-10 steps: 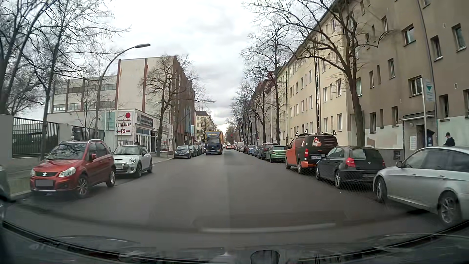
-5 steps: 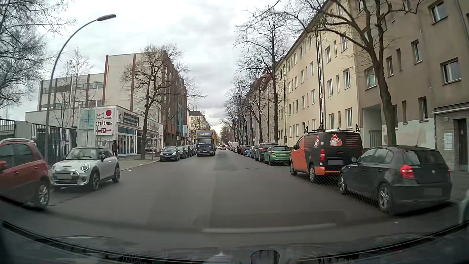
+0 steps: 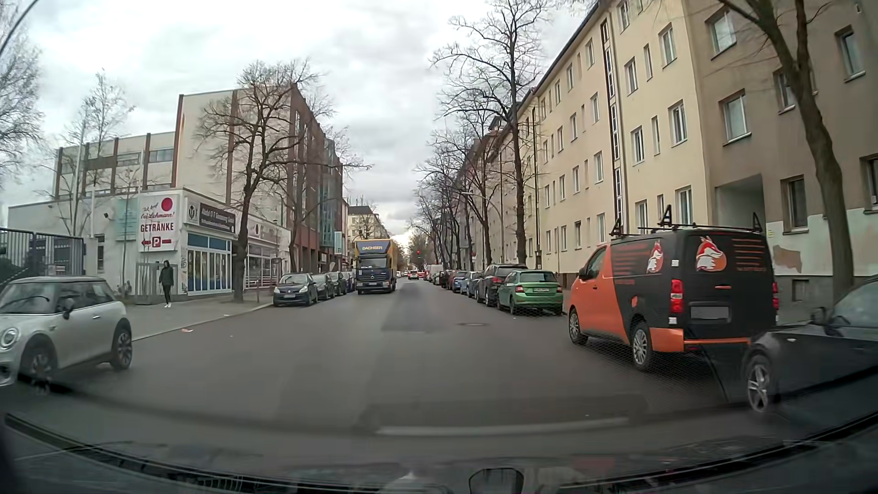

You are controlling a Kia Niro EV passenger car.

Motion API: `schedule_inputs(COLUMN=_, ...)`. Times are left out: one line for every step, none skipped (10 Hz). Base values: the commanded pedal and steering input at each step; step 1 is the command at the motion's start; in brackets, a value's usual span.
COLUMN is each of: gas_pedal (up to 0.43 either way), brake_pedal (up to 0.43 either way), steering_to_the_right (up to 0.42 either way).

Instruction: Follow the waypoints while adhering to traffic rules and regulations

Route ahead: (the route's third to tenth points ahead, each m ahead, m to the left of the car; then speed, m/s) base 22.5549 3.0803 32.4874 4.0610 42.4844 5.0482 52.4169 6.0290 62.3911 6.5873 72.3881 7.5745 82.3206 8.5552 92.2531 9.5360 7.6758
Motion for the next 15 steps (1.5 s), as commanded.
schedule_inputs(gas_pedal=0.000, brake_pedal=0.012, steering_to_the_right=-0.004)
schedule_inputs(gas_pedal=0.000, brake_pedal=0.012, steering_to_the_right=-0.004)
schedule_inputs(gas_pedal=0.000, brake_pedal=0.012, steering_to_the_right=-0.006)
schedule_inputs(gas_pedal=0.000, brake_pedal=0.012, steering_to_the_right=-0.010)
schedule_inputs(gas_pedal=0.000, brake_pedal=0.012, steering_to_the_right=-0.015)
schedule_inputs(gas_pedal=0.000, brake_pedal=0.030, steering_to_the_right=-0.017)
schedule_inputs(gas_pedal=0.000, brake_pedal=0.049, steering_to_the_right=-0.017)
schedule_inputs(gas_pedal=0.000, brake_pedal=0.067, steering_to_the_right=-0.017)
schedule_inputs(gas_pedal=0.000, brake_pedal=0.073, steering_to_the_right=-0.018)
schedule_inputs(gas_pedal=0.000, brake_pedal=0.073, steering_to_the_right=-0.018)
schedule_inputs(gas_pedal=0.000, brake_pedal=0.085, steering_to_the_right=-0.018)
schedule_inputs(gas_pedal=0.000, brake_pedal=0.091, steering_to_the_right=-0.018)
schedule_inputs(gas_pedal=0.000, brake_pedal=0.116, steering_to_the_right=-0.018)
schedule_inputs(gas_pedal=0.000, brake_pedal=0.134, steering_to_the_right=-0.018)
schedule_inputs(gas_pedal=0.000, brake_pedal=0.140, steering_to_the_right=-0.018)
